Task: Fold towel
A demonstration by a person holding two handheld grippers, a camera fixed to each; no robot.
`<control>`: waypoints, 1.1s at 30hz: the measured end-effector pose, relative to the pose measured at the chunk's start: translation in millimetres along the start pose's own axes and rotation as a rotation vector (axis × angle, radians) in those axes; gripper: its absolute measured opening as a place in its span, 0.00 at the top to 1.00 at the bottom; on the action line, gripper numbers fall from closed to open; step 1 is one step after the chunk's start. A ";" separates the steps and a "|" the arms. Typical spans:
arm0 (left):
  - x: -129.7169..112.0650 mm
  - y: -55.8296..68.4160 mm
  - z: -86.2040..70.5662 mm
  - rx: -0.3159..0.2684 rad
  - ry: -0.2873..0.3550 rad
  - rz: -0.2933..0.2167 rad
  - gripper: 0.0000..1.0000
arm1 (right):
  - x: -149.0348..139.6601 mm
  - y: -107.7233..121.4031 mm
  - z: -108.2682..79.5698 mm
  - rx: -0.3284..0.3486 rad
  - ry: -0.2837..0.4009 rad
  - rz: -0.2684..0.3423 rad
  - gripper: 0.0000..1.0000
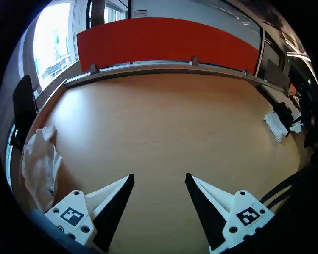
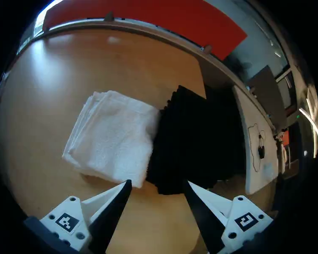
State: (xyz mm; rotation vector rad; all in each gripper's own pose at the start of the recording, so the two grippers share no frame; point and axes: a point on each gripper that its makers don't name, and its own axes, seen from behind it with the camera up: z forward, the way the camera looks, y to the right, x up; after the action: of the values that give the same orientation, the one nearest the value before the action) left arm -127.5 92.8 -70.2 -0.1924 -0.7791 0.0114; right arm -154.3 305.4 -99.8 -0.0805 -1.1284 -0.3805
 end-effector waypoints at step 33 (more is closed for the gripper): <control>4.7 -5.8 -8.0 0.003 0.026 -0.011 0.11 | 51.0 -51.5 -23.1 0.092 0.171 0.099 0.08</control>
State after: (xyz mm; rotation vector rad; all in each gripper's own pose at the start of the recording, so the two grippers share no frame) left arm -119.0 86.2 -71.4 -0.1855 -0.7545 0.0000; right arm -132.7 238.4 -70.8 -0.0221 -0.9674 -0.2415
